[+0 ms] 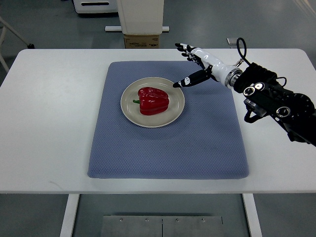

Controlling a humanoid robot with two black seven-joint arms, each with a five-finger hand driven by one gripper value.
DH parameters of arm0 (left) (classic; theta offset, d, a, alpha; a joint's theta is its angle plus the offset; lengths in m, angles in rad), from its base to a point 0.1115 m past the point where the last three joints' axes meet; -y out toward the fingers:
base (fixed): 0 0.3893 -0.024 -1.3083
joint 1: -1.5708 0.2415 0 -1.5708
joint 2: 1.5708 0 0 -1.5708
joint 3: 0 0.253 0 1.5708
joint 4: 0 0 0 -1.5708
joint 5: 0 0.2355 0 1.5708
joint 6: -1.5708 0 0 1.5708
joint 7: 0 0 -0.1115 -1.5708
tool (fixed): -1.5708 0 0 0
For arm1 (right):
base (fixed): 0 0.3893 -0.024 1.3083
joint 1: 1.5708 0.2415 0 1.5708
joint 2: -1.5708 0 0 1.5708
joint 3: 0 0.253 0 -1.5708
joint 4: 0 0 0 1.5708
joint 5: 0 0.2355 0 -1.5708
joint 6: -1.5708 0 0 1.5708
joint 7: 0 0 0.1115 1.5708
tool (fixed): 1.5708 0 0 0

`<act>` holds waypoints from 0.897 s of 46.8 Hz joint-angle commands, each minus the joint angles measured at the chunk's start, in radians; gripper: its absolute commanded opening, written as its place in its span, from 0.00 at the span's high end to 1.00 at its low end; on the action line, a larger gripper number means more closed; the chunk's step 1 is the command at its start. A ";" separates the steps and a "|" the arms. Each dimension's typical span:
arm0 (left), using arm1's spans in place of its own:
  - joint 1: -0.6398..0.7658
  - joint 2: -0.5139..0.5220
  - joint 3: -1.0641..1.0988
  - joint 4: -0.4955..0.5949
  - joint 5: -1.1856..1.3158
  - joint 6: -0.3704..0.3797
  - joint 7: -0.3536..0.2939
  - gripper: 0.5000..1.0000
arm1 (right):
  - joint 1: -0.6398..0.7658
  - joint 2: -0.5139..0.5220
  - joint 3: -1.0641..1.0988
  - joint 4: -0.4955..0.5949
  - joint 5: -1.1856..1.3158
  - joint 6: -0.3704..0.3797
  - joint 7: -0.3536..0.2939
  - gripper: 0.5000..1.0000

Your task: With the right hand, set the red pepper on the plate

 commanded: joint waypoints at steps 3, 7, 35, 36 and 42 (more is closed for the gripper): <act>0.000 0.000 0.000 0.000 -0.001 0.000 0.000 0.00 | -0.032 -0.030 0.082 0.000 0.007 0.000 -0.014 0.01; 0.000 0.000 0.000 0.000 0.001 0.000 0.001 0.00 | -0.065 -0.041 0.160 0.001 0.010 0.001 -0.040 0.01; 0.000 0.000 0.000 0.000 -0.001 0.000 0.001 0.00 | -0.211 -0.039 0.510 0.000 0.129 0.001 -0.084 0.00; 0.000 0.000 0.000 0.000 0.001 0.000 0.000 0.00 | -0.216 -0.039 0.512 0.000 0.137 0.001 -0.084 0.00; 0.000 0.000 0.000 0.000 0.001 0.000 0.000 0.00 | -0.223 -0.031 0.512 0.000 0.189 0.001 -0.084 0.00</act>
